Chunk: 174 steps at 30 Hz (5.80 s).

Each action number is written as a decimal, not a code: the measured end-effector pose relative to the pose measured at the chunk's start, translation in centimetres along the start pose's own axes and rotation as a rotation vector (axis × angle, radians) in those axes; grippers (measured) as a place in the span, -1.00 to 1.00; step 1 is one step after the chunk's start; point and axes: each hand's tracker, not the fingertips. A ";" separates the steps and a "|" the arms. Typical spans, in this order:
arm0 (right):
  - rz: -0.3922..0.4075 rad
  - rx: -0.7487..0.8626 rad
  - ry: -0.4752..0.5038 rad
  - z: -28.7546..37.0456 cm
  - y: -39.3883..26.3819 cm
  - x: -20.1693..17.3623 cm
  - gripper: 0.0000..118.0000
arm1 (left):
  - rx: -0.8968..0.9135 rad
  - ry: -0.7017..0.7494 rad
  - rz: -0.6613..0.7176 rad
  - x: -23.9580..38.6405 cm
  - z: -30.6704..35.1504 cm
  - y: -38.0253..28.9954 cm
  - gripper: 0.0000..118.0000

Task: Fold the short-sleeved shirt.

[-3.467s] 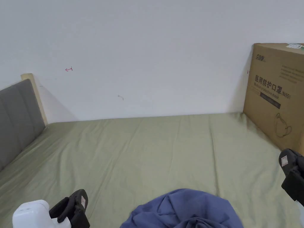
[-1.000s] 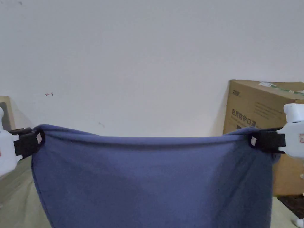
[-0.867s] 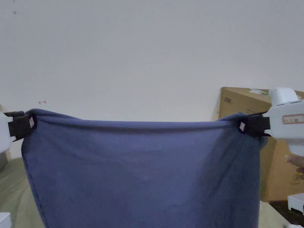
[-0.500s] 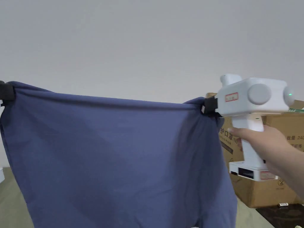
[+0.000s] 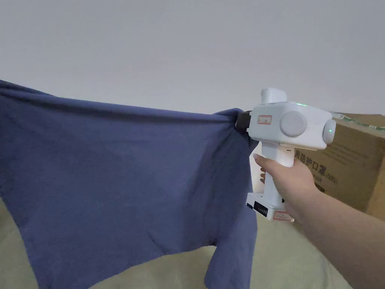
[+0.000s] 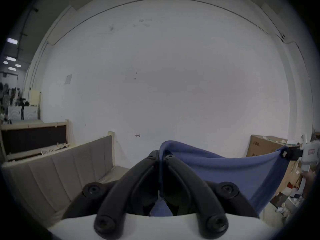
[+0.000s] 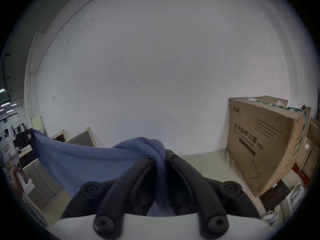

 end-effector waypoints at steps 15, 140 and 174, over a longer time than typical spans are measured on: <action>-0.038 -0.610 -0.037 4.4 -31.7 7.1 -0.87 | -0.746 -0.216 0.079 -5.6 16.1 -26.1 -0.97; -0.327 -0.742 -0.137 4.1 -31.9 14.6 -0.98 | -1.029 -0.158 -0.049 -6.1 3.3 -30.1 -0.95; -0.079 -0.093 -0.041 21.9 6.5 8.9 -0.98 | -0.326 -0.244 -0.097 3.2 7.8 6.3 -0.95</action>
